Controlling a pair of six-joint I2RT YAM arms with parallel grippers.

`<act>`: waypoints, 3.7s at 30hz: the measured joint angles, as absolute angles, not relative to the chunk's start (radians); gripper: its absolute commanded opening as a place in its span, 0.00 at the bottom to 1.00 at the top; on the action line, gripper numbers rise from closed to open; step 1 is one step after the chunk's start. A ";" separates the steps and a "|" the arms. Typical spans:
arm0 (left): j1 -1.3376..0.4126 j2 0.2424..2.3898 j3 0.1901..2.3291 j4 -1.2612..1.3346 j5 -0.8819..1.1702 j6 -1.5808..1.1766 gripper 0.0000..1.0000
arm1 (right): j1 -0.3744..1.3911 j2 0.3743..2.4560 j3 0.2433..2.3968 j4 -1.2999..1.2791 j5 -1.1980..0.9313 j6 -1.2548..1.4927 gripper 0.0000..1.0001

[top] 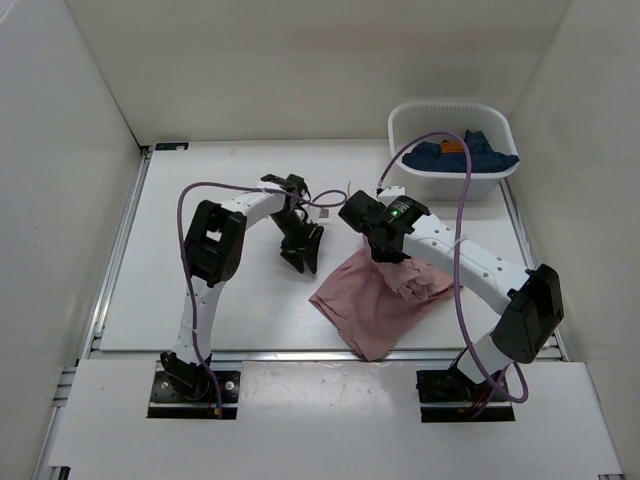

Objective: Fold and stack the trousers
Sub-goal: Fold the trousers

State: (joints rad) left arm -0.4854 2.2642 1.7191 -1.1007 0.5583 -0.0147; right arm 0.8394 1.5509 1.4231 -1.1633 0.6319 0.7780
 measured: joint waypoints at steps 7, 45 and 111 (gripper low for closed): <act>-0.496 2.198 1.677 -1.135 0.611 -0.015 1.00 | 0.839 1.551 1.423 -1.147 0.648 0.779 0.00; -0.437 2.449 2.094 -1.196 0.401 -0.012 0.14 | 0.939 1.825 1.573 -0.830 0.330 0.448 0.54; 0.160 1.588 1.518 -0.944 -0.172 0.001 1.00 | -0.104 1.447 1.560 -1.243 0.226 0.521 0.99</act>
